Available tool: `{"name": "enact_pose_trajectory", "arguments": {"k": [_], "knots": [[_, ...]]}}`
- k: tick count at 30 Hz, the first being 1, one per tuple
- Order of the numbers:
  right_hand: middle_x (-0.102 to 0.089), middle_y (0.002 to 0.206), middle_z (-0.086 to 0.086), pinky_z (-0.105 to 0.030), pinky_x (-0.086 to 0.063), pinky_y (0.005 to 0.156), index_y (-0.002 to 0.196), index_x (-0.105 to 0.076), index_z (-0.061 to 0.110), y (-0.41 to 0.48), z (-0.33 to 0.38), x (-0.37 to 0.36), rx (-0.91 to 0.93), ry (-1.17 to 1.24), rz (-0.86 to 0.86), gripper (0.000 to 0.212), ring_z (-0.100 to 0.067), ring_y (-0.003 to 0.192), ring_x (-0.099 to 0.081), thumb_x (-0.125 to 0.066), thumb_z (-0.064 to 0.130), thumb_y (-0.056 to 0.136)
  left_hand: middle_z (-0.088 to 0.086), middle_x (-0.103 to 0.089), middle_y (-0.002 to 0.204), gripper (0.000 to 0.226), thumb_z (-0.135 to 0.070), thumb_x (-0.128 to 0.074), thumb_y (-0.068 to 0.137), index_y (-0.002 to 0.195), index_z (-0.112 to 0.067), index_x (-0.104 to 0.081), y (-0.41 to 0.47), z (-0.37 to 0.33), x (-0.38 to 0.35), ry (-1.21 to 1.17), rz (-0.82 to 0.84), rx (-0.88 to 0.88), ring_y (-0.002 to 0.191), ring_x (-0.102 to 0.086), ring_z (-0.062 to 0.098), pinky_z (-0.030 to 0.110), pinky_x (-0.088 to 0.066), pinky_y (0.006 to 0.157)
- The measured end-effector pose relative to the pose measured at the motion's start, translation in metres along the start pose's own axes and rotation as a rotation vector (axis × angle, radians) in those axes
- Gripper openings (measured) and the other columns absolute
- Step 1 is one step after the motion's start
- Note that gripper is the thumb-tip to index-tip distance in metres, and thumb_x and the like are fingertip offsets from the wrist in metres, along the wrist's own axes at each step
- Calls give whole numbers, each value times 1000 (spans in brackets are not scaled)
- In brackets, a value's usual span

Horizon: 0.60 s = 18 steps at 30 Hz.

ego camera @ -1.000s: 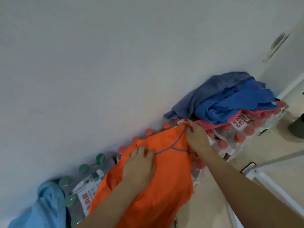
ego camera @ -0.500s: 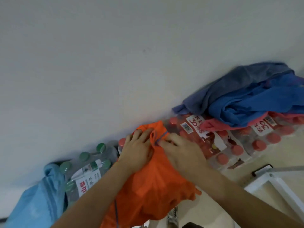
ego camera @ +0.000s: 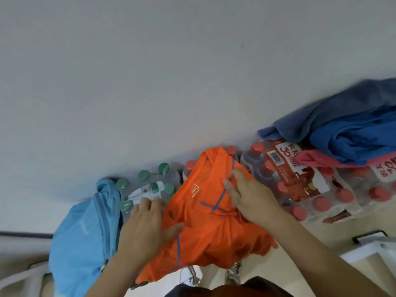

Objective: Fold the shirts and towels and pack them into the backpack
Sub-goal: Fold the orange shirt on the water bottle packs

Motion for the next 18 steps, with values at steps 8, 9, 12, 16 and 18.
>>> {"name": "enact_pose_trajectory", "arguments": {"k": [8, 9, 12, 16, 18], "knots": [[-65, 113, -8, -40, -49, 82, 114, -56, 19, 31, -17, 14, -205, -121, -88, 35, -32, 107, -61, -62, 40, 87, -6, -52, 77, 24, -37, -63, 86, 80, -19, -49, -17, 7, -18, -319, -70, 101, 82, -58, 21, 30, -33, 62], [-67, 109, -8, -38, -49, 80, 107, -60, 21, 33, -19, 17, -202, -124, -118, 26, -32, 104, -62, -63, 37, 87, -7, -55, 73, 18, -29, -63, 88, 82, -18, -50, -16, 10, -17, -447, -88, 122, 76, -58, 19, 29, -33, 60], [-68, 95, -11, -37, -46, 75, 88, -62, 18, 40, -27, 22, -183, -9, -206, 10, -34, 94, -62, -64, 27, 85, -9, -61, 75, 16, -10, -63, 88, 85, -23, -54, 0, 23, 7, -756, -168, 102, 73, -58, 6, 20, -41, 66], [-62, 87, -19, -35, -37, 66, 79, -56, 9, 50, -40, 56, -220, 189, -449, 12, -36, 85, -58, -62, 18, 84, 10, -71, 84, 17, -31, -61, 89, 101, -19, -63, 55, 41, 75, -504, -425, 16, 82, -66, 31, 35, -48, 69], [-62, 89, -20, -35, -36, 66, 80, -53, 10, 57, -43, 58, -245, 183, -449, 12, -37, 87, -58, -60, 17, 86, 18, -71, 83, 32, -45, -57, 88, 102, -19, -65, 83, 46, 90, -230, -473, -6, 79, -65, 40, 40, -49, 64]]}}
Point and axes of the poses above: each hand's wrist, its own y-axis towards the middle knuckle, its own x-axis out of the back of the hand, z = x × y, the point moved 8 cm from there along y, towards the middle knuckle
